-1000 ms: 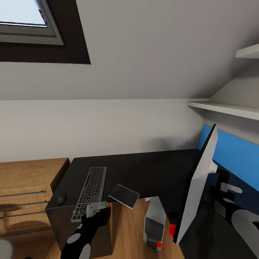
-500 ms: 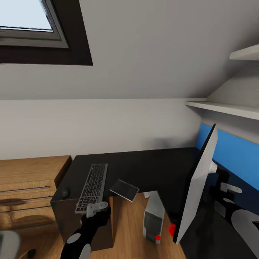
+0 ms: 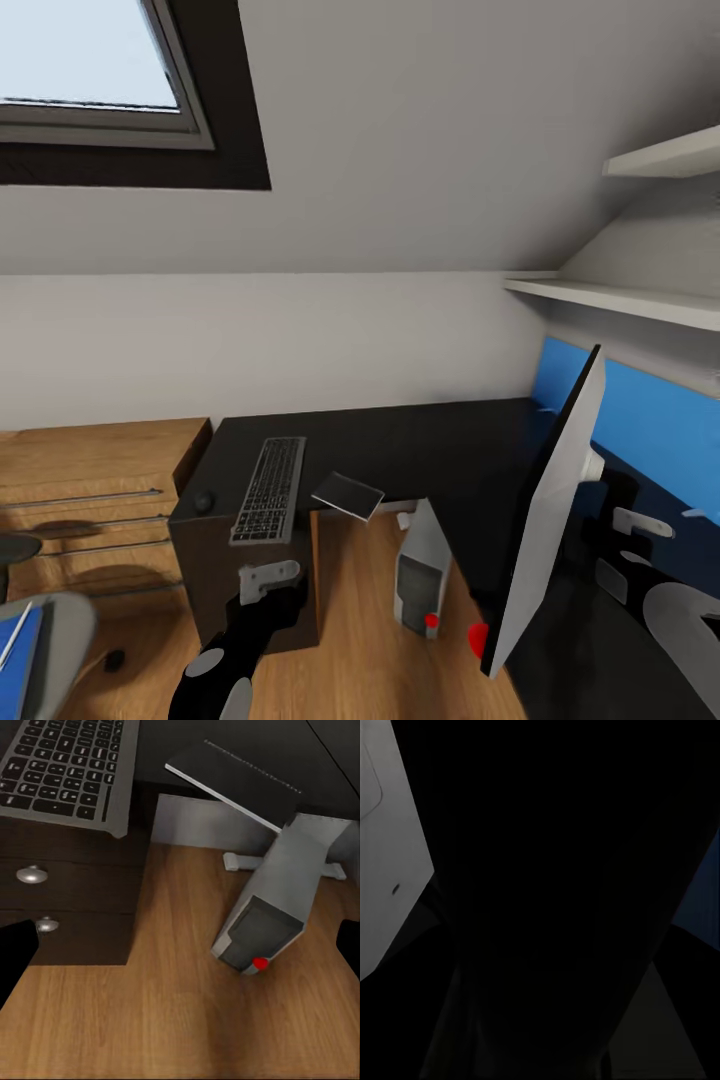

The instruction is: In the bedroom, organize the workspace by keeping the computer under the desk, ensuring the monitor is on the desk, placing the keyboard on the desk next to the monitor, placing the mouse on the desk next to the keyboard, moving the folder from the swivel chair onto the desk next to the mouse, stacking the notebook on top of the folder with the pen on top of the notebook, and positioning the swivel chair next to the desk.

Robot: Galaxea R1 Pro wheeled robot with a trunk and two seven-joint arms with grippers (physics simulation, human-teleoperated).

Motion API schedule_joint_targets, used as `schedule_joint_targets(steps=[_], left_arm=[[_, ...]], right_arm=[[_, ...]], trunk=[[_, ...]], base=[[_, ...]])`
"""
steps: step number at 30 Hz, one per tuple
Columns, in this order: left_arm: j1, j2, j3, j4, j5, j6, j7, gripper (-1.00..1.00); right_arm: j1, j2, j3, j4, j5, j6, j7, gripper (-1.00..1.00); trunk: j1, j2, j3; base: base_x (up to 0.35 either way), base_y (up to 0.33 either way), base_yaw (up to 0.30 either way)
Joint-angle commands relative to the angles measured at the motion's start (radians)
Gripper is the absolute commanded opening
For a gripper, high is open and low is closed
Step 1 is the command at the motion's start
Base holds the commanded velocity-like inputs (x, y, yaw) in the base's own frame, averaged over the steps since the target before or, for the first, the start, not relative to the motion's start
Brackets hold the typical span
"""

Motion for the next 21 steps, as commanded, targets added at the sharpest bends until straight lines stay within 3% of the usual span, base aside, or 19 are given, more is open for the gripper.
schedule_joint_targets(steps=[1, 21], left_arm=[[-0.001, 0.000, -0.002, -0.001, 0.011, 0.003, 0.009, 1.00], [-0.001, 0.000, -0.001, -0.001, 0.011, 0.003, 0.009, 1.00]], right_arm=[[-0.001, 0.000, 0.001, 0.001, -0.001, -0.005, 0.001, -1.00], [-0.001, 0.001, 0.002, 0.001, -0.001, -0.007, -0.002, -1.00]], trunk=[[-0.001, -0.001, -0.001], [-0.001, -0.001, 0.001]], base=[[-0.335, 0.000, 0.000], [-0.335, 0.000, 0.023]])
